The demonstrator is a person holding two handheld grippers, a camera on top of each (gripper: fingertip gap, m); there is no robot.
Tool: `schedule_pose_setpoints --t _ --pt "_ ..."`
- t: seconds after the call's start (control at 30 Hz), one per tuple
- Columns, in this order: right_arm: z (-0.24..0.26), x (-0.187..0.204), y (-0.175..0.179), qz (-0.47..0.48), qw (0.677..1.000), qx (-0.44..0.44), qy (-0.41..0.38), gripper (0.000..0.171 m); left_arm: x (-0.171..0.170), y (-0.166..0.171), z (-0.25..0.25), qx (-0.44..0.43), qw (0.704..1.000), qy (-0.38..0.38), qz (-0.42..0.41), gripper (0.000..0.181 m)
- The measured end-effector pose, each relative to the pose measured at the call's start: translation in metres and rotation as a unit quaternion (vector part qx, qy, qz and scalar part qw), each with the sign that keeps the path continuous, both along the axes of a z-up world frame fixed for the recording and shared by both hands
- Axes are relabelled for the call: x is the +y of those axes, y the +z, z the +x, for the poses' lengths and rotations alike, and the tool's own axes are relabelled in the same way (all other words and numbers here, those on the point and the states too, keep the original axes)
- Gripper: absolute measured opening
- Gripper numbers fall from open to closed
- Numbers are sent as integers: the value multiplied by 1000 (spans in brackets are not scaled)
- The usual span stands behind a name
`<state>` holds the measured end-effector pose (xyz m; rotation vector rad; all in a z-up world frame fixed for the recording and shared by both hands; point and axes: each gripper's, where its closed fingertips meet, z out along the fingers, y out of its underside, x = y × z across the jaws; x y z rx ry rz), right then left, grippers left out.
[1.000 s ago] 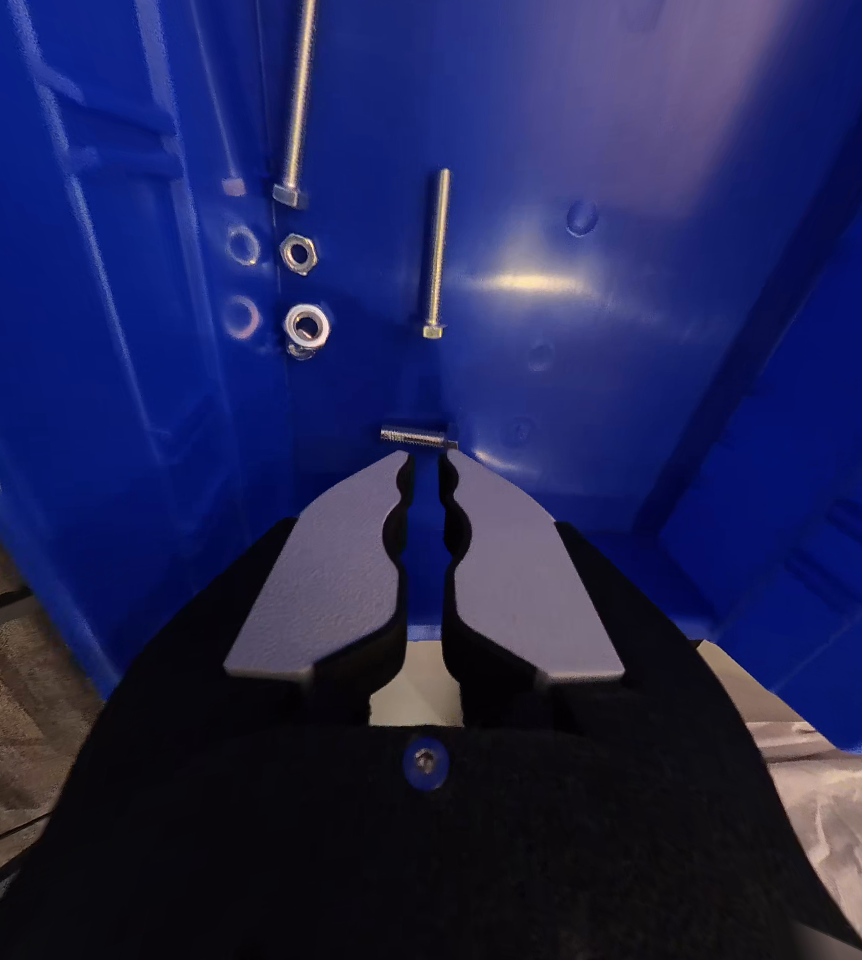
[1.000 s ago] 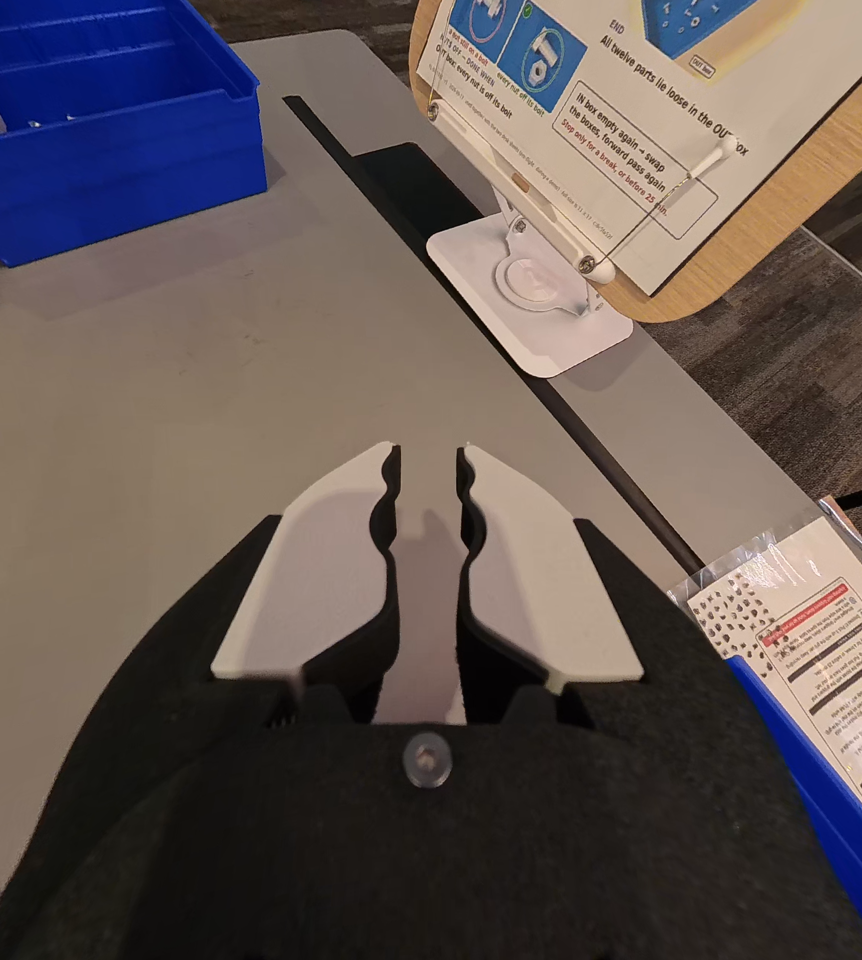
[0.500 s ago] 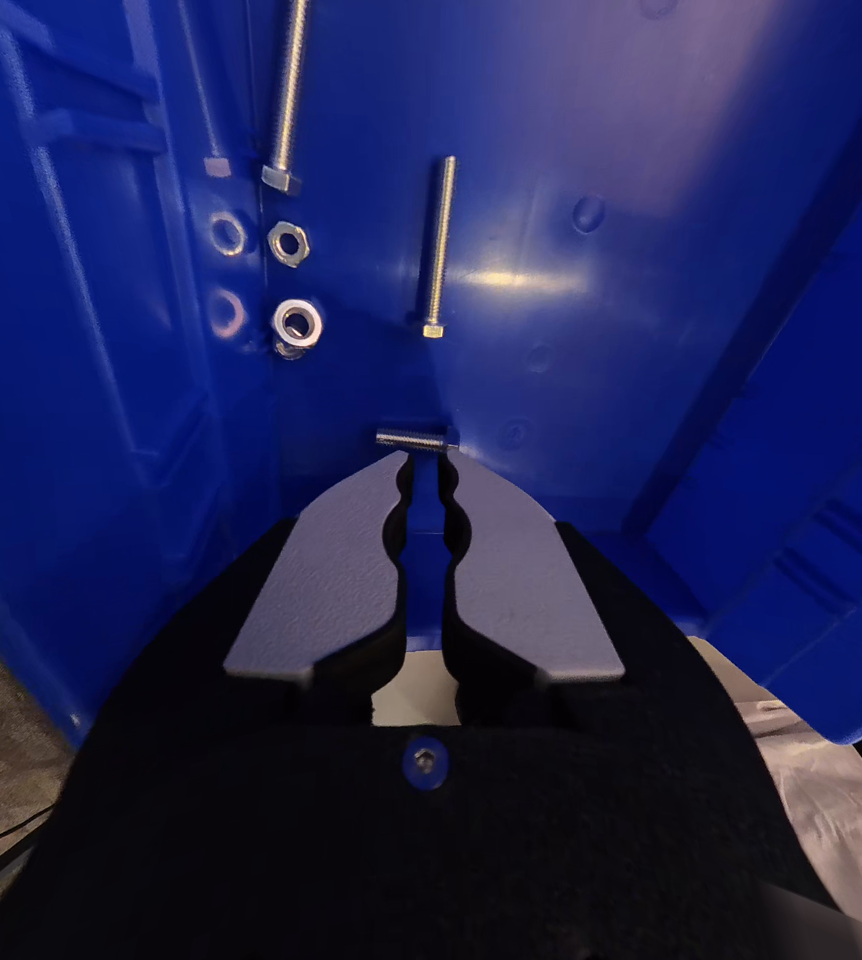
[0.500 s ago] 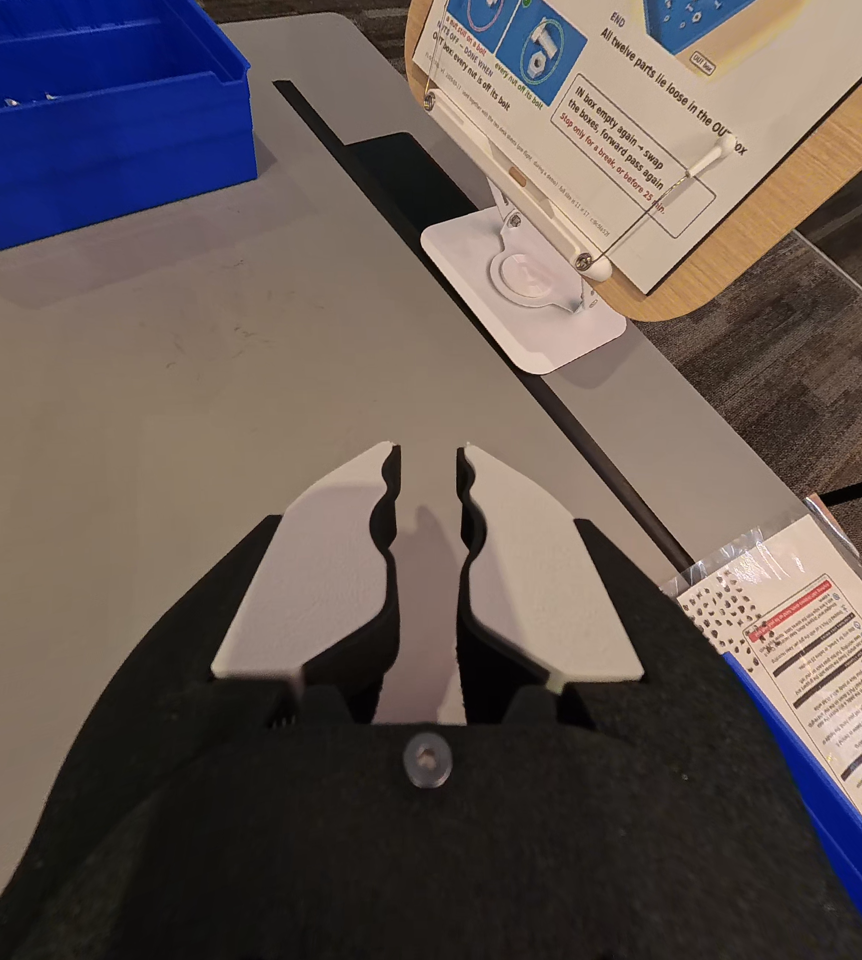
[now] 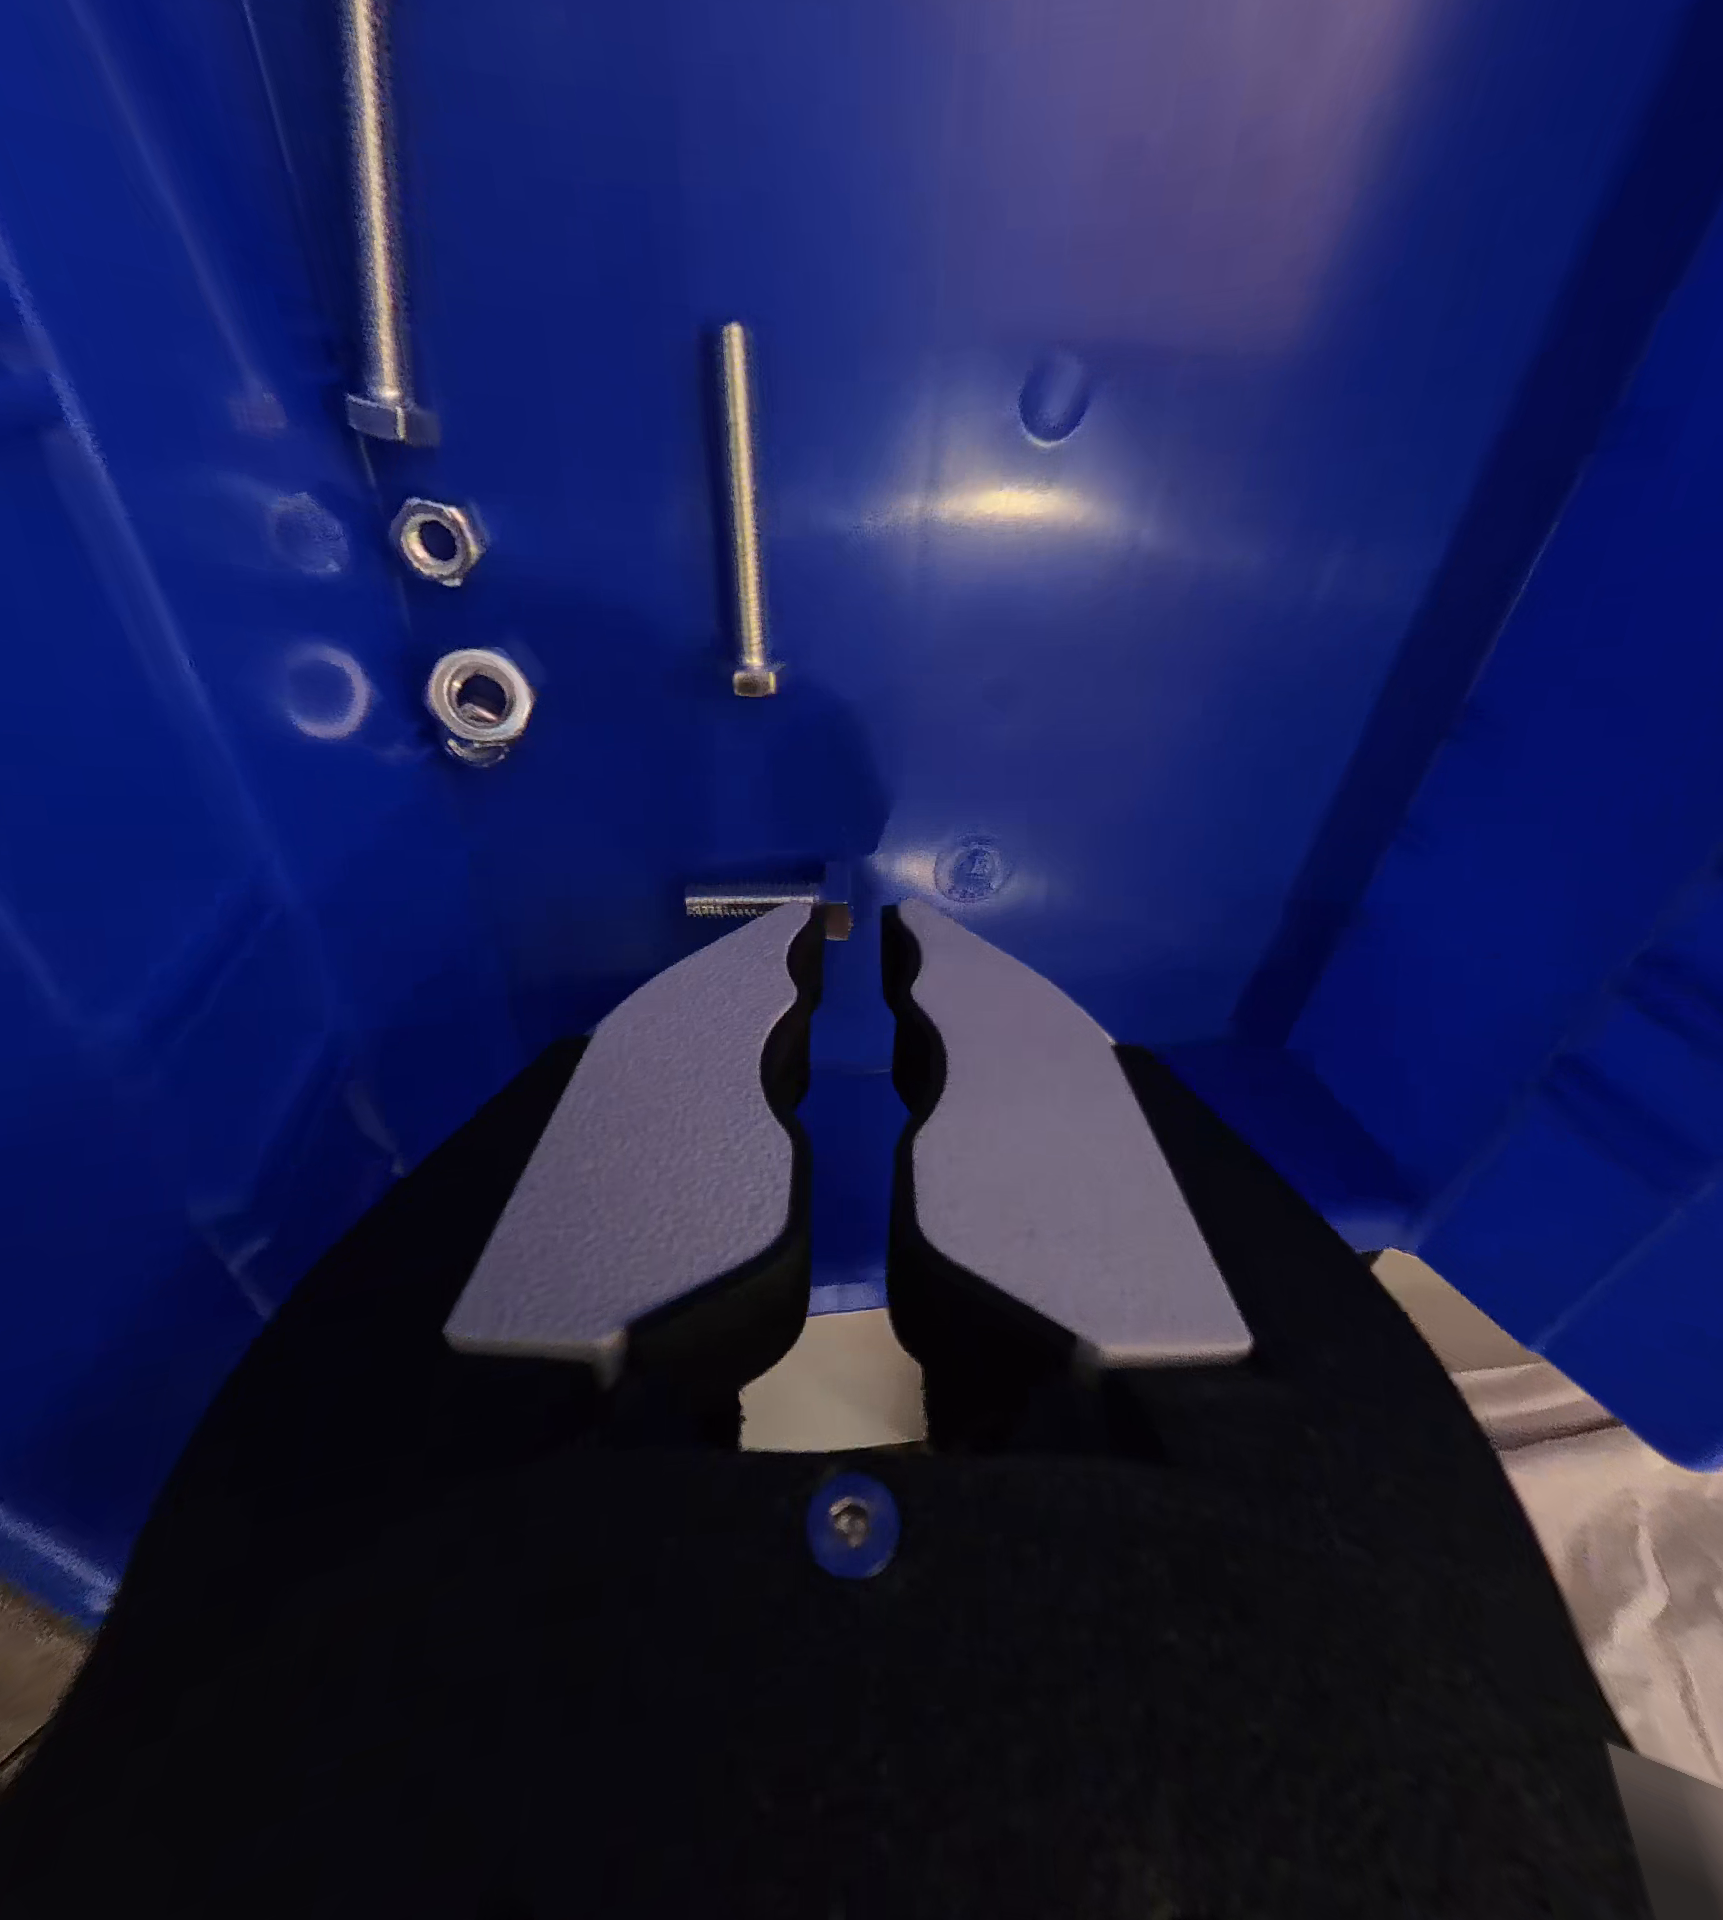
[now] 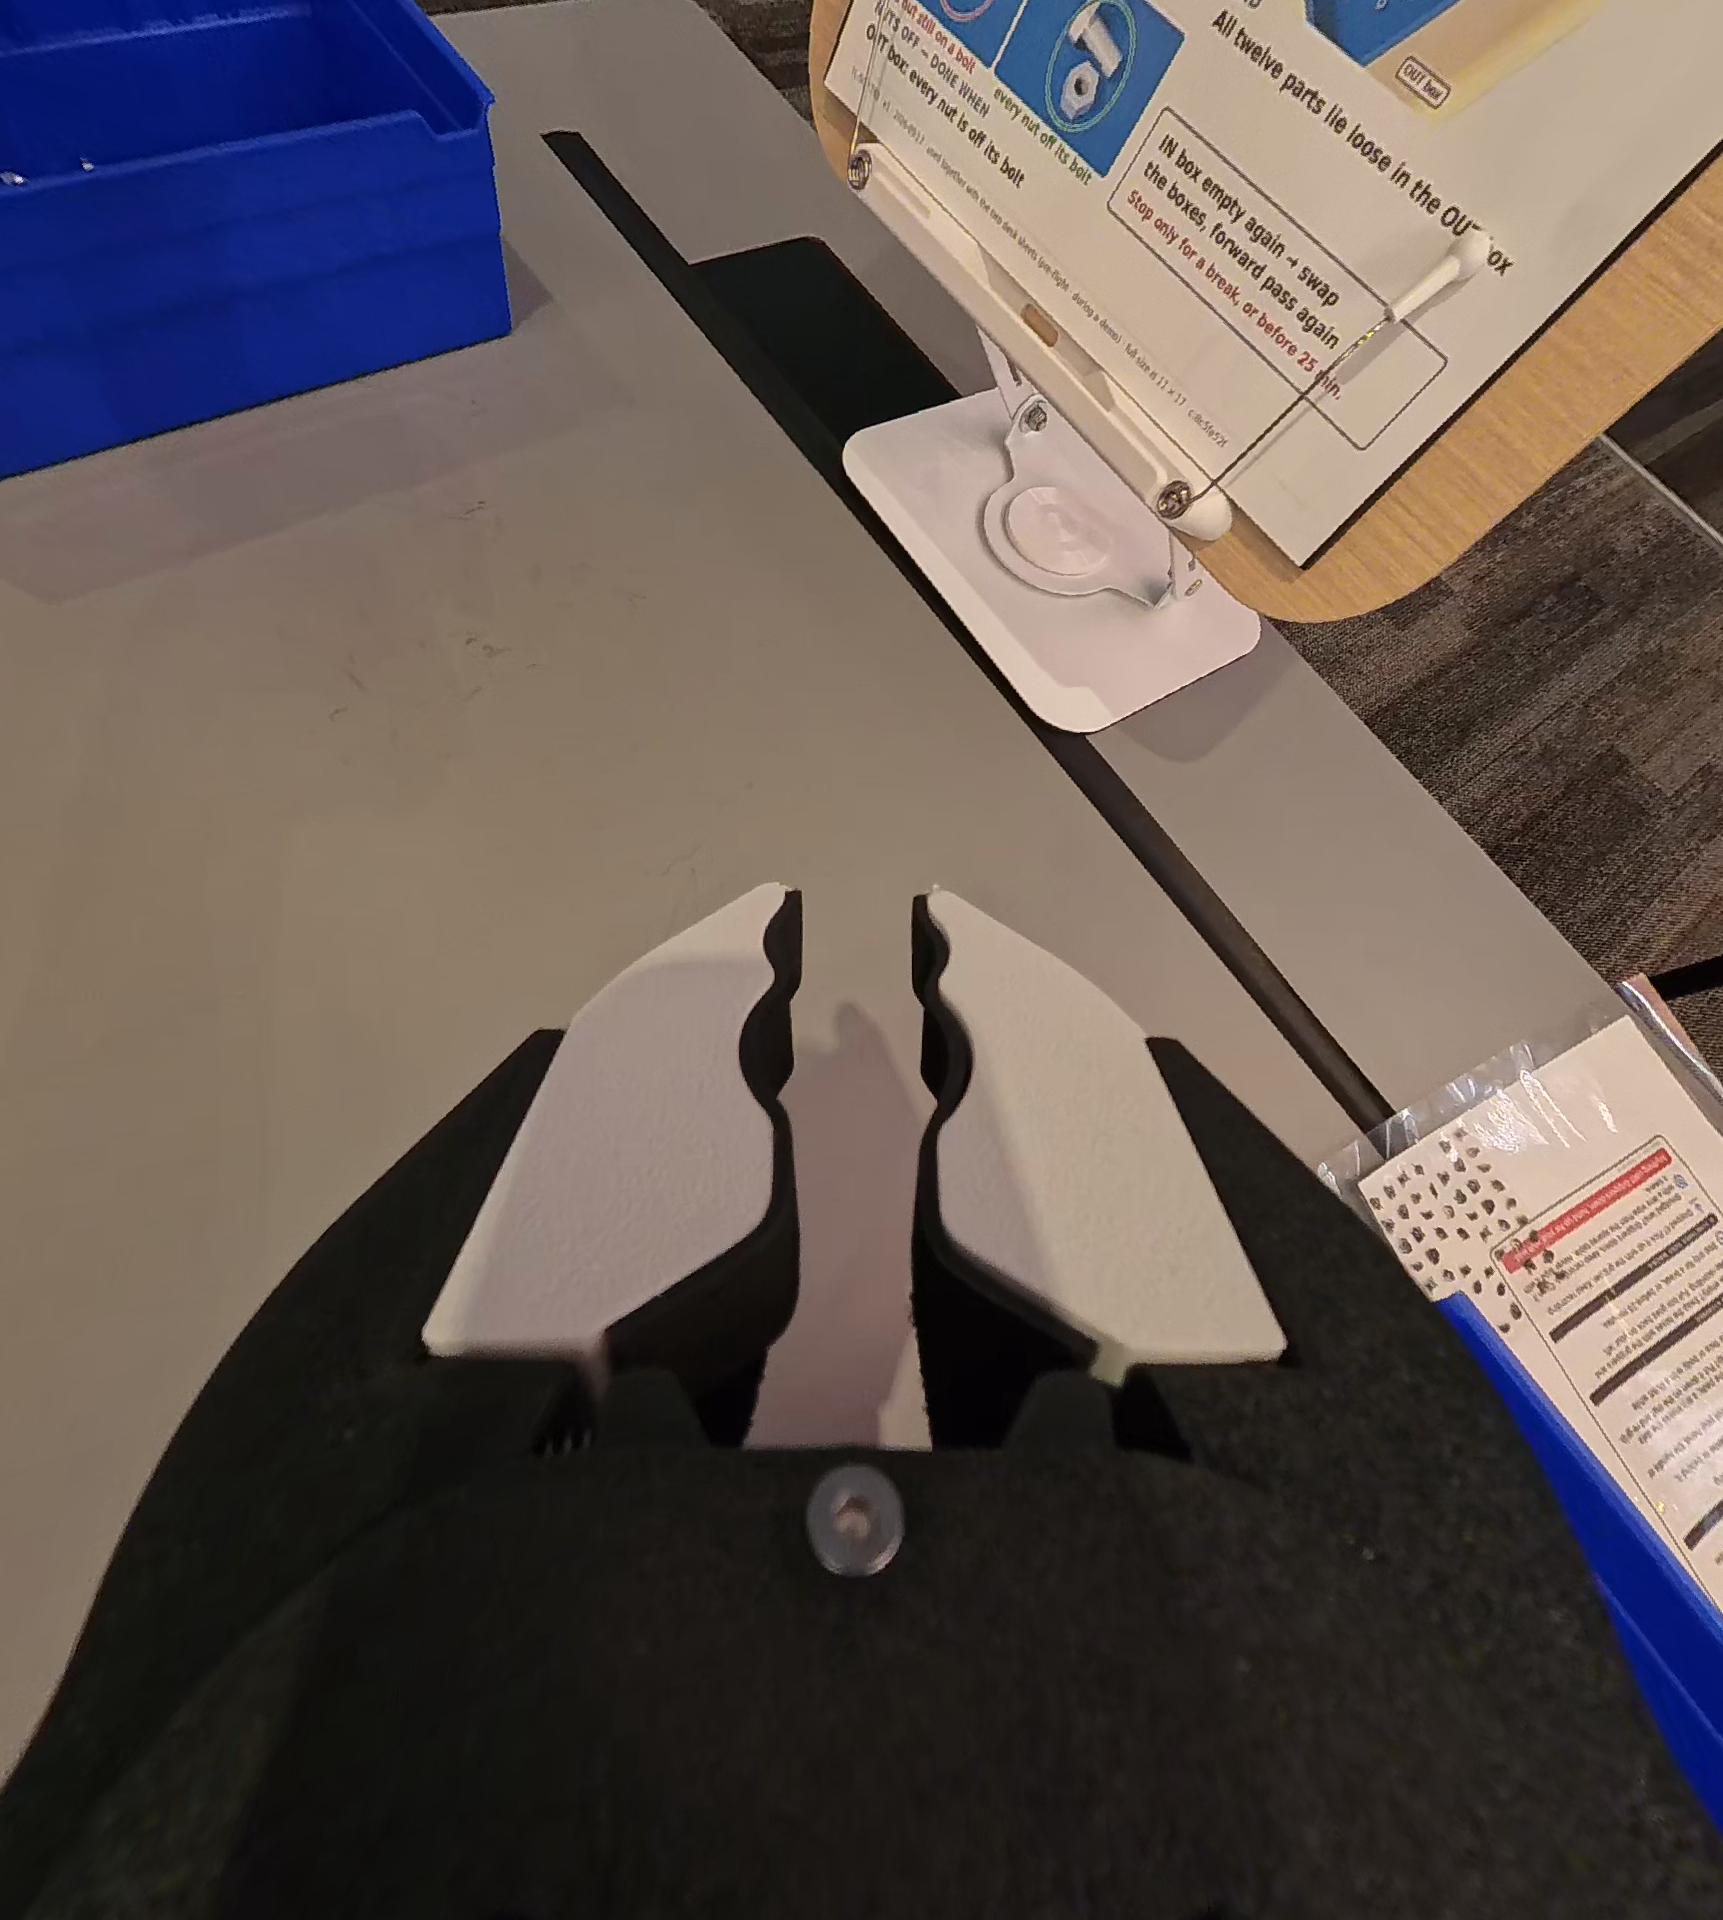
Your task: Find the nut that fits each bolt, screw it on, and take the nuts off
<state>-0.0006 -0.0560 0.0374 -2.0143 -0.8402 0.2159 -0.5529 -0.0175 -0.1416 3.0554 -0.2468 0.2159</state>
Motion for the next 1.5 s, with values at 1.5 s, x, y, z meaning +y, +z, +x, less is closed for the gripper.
schedule_pose_setpoints --t 1.5 --pt "7 0 -9 -22 1000 0 -3 18 34 21 32 -24 996 -25 84 17"
